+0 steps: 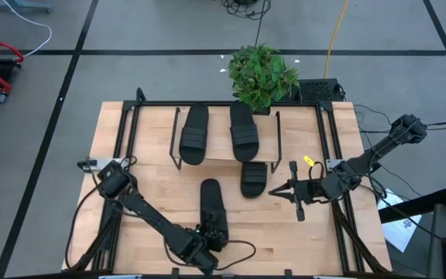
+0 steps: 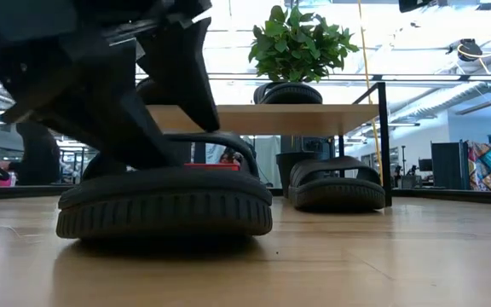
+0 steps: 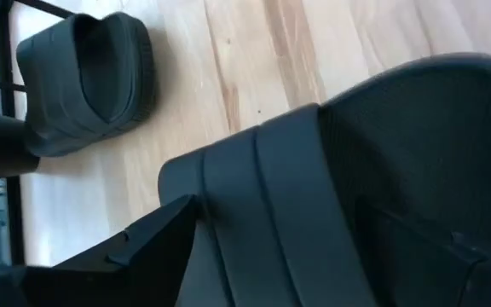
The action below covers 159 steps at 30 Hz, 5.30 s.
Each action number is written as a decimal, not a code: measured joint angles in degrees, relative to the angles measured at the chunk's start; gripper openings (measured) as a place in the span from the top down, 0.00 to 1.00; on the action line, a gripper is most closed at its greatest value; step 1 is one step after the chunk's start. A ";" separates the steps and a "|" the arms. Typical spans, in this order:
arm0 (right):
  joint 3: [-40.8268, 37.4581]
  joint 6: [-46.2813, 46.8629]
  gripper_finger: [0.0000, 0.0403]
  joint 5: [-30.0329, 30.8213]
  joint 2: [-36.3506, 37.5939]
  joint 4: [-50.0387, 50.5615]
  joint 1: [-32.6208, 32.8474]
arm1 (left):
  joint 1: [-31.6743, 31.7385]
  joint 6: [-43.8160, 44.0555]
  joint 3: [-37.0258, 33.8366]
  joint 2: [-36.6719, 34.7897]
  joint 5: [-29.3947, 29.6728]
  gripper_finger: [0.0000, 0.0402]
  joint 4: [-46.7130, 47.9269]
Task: Pick and place slides into the shelf
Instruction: Put the black slide under the shelf, then adjust the shelf
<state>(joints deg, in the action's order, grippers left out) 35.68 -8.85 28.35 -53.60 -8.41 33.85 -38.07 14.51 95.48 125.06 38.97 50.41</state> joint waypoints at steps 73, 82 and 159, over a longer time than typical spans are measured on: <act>0.02 0.23 0.98 0.08 0.00 -0.17 -0.02 | 13.97 8.65 -3.12 2.33 17.41 0.99 12.75; 0.02 0.04 0.98 0.10 0.00 -0.17 -0.02 | 17.80 5.65 -6.70 2.24 15.75 0.99 8.97; 0.00 -4.04 0.98 2.05 0.00 -0.38 -0.11 | 6.04 -0.26 -62.00 -20.52 -8.77 1.00 -95.95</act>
<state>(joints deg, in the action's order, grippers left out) 35.68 -12.89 30.39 -53.60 -8.80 33.73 -32.03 14.25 33.48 104.54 30.20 -45.53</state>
